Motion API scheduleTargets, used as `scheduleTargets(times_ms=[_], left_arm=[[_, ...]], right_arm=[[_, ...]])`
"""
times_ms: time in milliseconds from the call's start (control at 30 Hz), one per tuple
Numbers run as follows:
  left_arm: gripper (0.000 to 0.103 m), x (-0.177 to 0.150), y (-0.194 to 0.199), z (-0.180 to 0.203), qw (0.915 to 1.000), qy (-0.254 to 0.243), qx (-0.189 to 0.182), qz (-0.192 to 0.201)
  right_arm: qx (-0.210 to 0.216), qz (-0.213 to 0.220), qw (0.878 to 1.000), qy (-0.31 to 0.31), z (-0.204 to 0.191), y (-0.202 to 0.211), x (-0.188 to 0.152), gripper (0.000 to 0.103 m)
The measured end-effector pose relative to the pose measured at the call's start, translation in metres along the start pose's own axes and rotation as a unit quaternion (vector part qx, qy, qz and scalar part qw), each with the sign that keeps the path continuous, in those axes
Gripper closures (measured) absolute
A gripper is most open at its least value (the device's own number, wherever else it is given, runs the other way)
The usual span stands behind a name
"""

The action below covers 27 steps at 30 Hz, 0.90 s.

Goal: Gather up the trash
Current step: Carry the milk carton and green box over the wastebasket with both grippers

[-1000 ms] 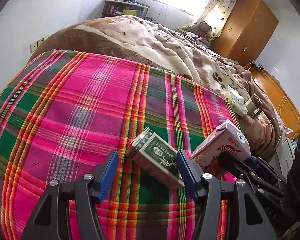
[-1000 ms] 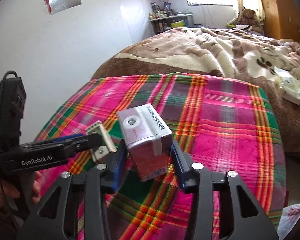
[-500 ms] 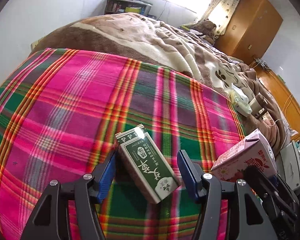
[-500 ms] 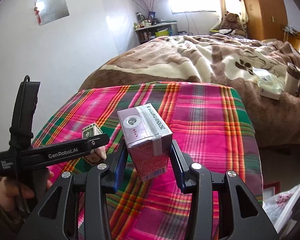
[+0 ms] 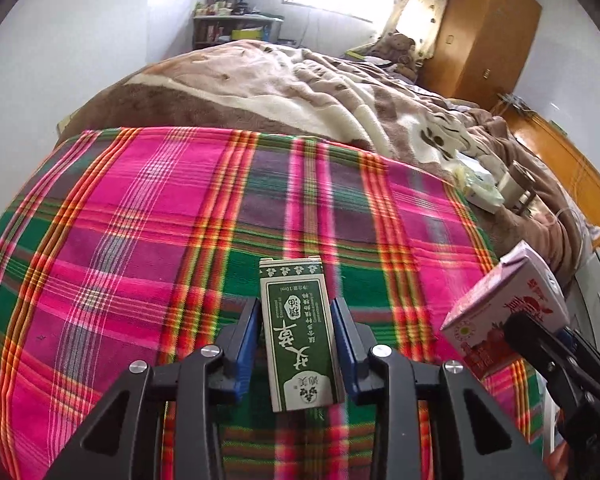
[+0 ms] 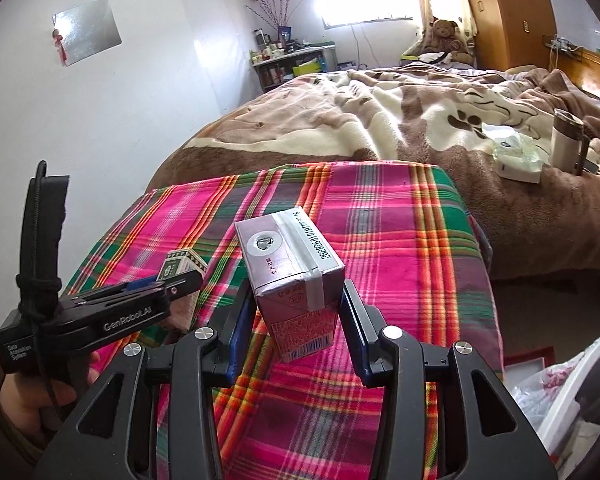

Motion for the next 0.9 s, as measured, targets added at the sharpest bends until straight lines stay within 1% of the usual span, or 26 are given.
scheduleTargets(times_ms=[200,367,733,900], left_arm=[[0.068,-0.011,0.026,0.013,0.9997,-0.017,-0.009,0.016],[0.068,-0.019,0.052,0.026,0.9989,-0.025,-0.028,0.03],[0.068,-0.043,0.116,0.054,0.9949,-0.044,-0.06,0.069],[0.068,-0.055,0.136,0.07,0.9925,-0.062,-0.069,0.079]], right_arm=[[-0.002,0.007,1.0,-0.009,0.005,0.016,-0.005,0.06],[-0.005,0.017,1.0,-0.012,0.005,0.035,-0.008,0.06],[-0.021,0.055,0.998,-0.012,0.008,0.082,-0.016,0.06],[-0.028,0.07,0.997,-0.013,0.013,0.105,-0.02,0.06]])
Point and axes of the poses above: each gripper's, at about its wrist camera, not at the fingertips, and y roughly against the way its jaws point, z to its right, x to its top, the point moved 7 cm from there along -y, roughly the way its jaws point, and after that the axes turned 5 degrees about y, right-handed, at the moved point
